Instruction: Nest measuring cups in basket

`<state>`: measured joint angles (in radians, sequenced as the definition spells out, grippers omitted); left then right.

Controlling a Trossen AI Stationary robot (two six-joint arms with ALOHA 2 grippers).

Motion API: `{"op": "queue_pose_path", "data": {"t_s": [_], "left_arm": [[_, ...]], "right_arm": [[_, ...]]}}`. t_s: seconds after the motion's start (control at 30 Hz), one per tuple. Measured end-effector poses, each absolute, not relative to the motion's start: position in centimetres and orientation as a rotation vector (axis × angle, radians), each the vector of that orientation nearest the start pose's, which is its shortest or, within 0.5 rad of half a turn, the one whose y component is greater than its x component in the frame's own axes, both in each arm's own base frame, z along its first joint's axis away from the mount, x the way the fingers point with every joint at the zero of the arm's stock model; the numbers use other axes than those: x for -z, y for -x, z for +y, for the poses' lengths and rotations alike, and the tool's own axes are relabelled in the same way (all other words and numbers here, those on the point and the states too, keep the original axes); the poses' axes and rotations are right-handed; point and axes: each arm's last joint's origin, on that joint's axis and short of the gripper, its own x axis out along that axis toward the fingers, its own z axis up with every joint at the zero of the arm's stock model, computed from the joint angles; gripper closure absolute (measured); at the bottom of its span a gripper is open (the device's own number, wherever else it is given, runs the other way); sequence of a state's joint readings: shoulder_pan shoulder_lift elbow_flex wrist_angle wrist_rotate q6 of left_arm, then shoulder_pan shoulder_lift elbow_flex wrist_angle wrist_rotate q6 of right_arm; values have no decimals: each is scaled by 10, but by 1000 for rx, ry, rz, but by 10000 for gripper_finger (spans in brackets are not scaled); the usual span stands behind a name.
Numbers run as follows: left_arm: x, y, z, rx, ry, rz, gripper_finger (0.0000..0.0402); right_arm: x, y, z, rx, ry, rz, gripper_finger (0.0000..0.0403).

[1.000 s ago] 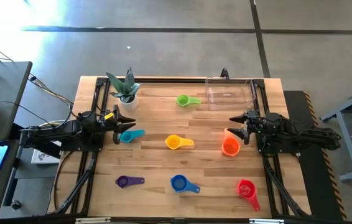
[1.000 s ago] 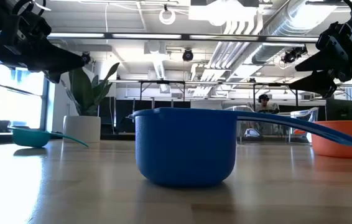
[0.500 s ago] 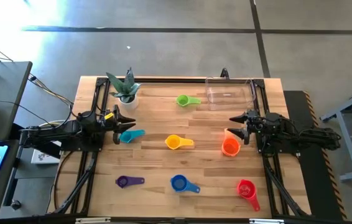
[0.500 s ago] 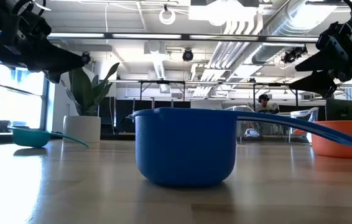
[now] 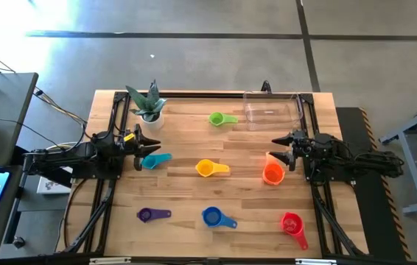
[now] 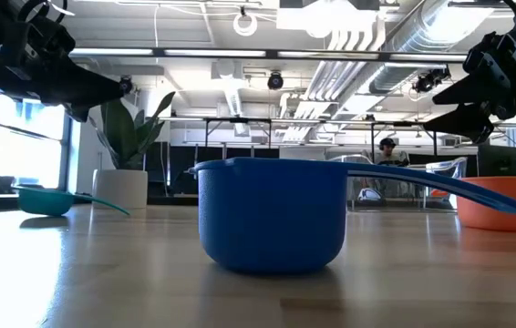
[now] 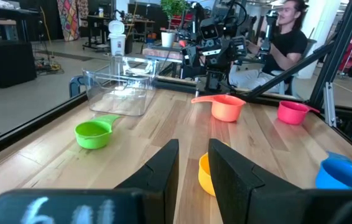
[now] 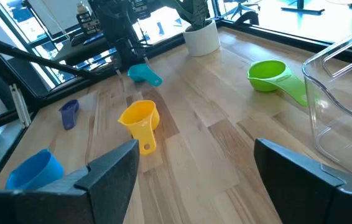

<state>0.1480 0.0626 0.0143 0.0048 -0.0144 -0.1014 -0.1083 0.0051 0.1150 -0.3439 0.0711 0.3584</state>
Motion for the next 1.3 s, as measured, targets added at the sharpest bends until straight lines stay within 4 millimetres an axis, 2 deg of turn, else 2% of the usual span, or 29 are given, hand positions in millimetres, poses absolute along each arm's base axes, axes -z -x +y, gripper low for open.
{"op": "queue_pose_path", "data": {"t_s": [0.63,1.07,1.3], "left_arm": [[-164,-100,15,-169,382,12,326],[-165,-99,16,-182,419,3,326],[-194,-95,14,-121,368,-68,326]], "right_arm": [[-169,-86,-11,219,-360,200,94],[-169,-86,-11,219,-360,201,94],[-168,-86,-11,219,-360,204,94]]}}
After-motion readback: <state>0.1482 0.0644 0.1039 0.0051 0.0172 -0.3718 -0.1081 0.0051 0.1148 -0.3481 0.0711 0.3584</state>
